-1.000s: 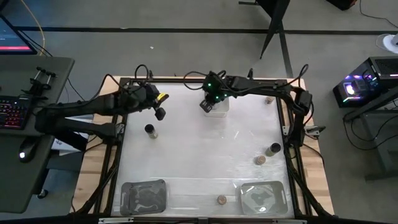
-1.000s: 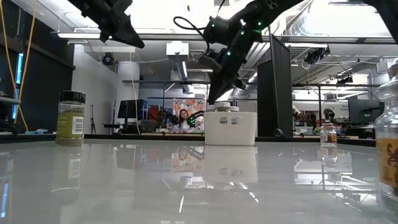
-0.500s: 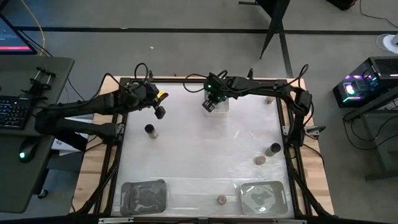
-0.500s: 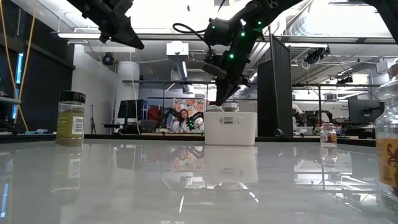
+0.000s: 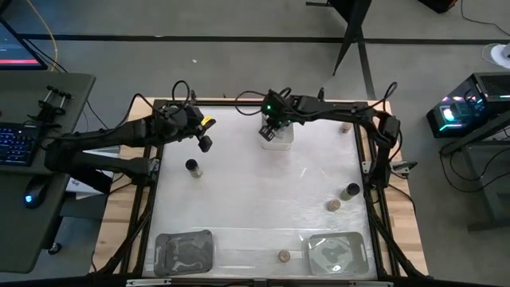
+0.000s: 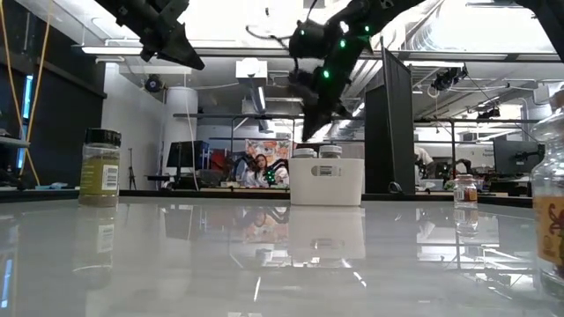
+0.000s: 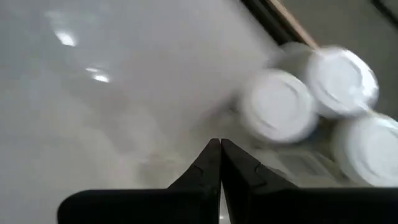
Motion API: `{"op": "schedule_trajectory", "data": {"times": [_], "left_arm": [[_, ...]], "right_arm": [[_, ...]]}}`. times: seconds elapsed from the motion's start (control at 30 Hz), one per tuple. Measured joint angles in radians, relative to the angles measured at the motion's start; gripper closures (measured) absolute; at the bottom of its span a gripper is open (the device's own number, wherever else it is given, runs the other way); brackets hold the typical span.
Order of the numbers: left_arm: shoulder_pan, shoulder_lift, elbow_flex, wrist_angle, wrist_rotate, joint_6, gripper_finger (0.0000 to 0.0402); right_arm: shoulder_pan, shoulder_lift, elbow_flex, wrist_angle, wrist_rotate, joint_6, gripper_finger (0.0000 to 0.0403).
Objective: Sort spices by type
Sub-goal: Put the white seasoning bottle into the white bin
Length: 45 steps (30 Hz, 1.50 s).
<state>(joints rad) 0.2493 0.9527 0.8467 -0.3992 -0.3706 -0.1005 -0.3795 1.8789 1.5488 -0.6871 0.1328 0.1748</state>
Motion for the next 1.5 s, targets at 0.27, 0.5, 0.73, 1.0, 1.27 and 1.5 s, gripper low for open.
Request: {"op": "schedule_trajectory", "data": {"times": [0.27, 0.5, 0.73, 1.0, 1.27, 1.5], "left_arm": [[0.0, 0.0, 0.0, -0.001, -0.008, 0.0, 0.0401], [0.0, 0.005, 0.0, -0.003, -0.01, 0.0, 0.0401], [0.0, 0.017, 0.001, -0.001, -0.012, 0.0, 0.0401], [0.0, 0.025, 0.001, -0.005, -0.012, 0.0, 0.0401], [0.0, 0.025, 0.001, -0.004, -0.012, -0.001, 0.0401], [0.0, 0.025, 0.001, -0.003, -0.011, -0.001, 0.0401]], "right_arm": [[0.0, -0.003, 0.025, -0.146, -0.303, 0.084, 0.0403], [-0.017, -0.003, 0.025, -0.26, -0.21, 0.167, 0.0403], [-0.054, 0.001, 0.025, -0.288, -0.101, 0.239, 0.0403], [-0.065, 0.008, 0.025, -0.283, -0.058, 0.259, 0.0403], [-0.071, 0.008, 0.025, -0.28, 0.019, 0.15, 0.0403], [-0.07, 0.008, 0.025, -0.247, 0.018, 0.029, 0.0403]]}}
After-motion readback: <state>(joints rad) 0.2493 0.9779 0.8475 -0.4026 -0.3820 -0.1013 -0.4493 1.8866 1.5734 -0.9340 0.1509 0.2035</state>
